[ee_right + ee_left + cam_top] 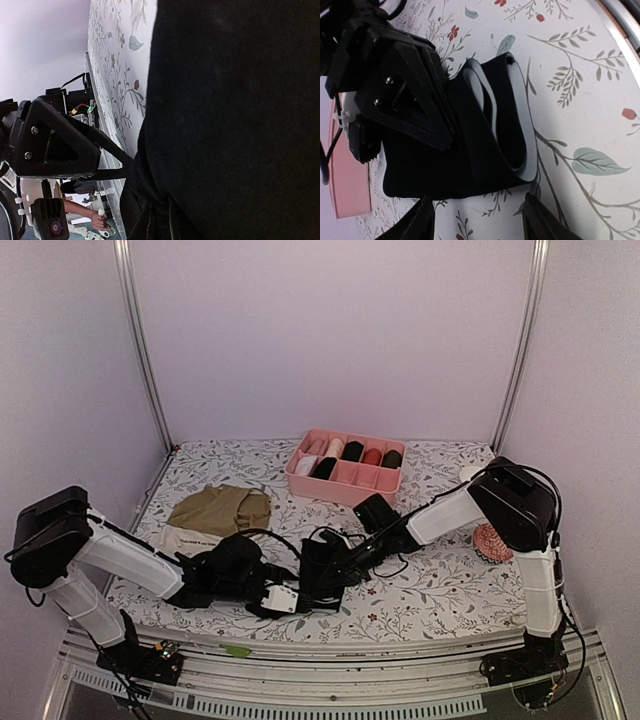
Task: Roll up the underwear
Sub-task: Roll the underwear at the center of the board.
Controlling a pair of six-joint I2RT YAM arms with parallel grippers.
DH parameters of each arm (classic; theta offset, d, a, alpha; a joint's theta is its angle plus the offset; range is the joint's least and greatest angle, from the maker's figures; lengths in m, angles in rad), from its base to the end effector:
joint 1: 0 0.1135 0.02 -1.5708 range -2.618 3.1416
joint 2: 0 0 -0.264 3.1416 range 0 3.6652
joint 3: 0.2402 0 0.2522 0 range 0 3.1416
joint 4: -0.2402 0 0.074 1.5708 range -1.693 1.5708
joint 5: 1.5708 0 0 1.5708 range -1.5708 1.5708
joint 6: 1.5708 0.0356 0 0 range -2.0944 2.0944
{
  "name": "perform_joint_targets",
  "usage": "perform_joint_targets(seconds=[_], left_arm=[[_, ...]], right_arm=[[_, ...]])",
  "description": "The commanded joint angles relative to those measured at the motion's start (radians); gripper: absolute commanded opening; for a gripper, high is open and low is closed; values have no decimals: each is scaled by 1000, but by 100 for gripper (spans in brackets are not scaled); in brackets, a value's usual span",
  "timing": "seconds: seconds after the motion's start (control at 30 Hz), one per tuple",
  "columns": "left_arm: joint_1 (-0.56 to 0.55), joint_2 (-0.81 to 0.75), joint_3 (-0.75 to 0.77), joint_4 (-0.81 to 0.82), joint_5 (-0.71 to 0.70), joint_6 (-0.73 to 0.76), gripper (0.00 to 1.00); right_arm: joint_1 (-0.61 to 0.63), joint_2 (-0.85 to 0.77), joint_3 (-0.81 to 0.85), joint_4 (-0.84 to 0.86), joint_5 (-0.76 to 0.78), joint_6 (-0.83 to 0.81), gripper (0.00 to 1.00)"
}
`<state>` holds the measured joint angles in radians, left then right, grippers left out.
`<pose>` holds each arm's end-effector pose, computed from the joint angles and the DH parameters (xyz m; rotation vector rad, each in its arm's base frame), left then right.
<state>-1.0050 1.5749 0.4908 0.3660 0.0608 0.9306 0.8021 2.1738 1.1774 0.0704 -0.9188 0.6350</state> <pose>0.1435 -0.2301 0.1170 1.9036 1.2723 -0.1083 0.2651 0.3148 0.0815 0.6373 -2.5242 -1.5214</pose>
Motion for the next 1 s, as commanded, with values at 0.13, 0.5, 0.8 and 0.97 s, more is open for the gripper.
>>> perform_joint_targets(seconds=[0.13, 0.5, 0.8, 0.97], left_arm=[[-109, 115, -27, 169, -120, 37, 61], [-186, 192, -31, 330, -154, 38, 60], [-196, 257, -3, 324, -234, -33, 61], [-115, 276, 25, 320, -290, -8, 57]], right_arm=[[0, 70, -50, -23, 49, -6, 12], [-1, 71, -65, -27, 55, -1, 11], [-1, 63, -79, -33, 66, -6, 11], [-1, 55, -98, -34, 66, -13, 11]])
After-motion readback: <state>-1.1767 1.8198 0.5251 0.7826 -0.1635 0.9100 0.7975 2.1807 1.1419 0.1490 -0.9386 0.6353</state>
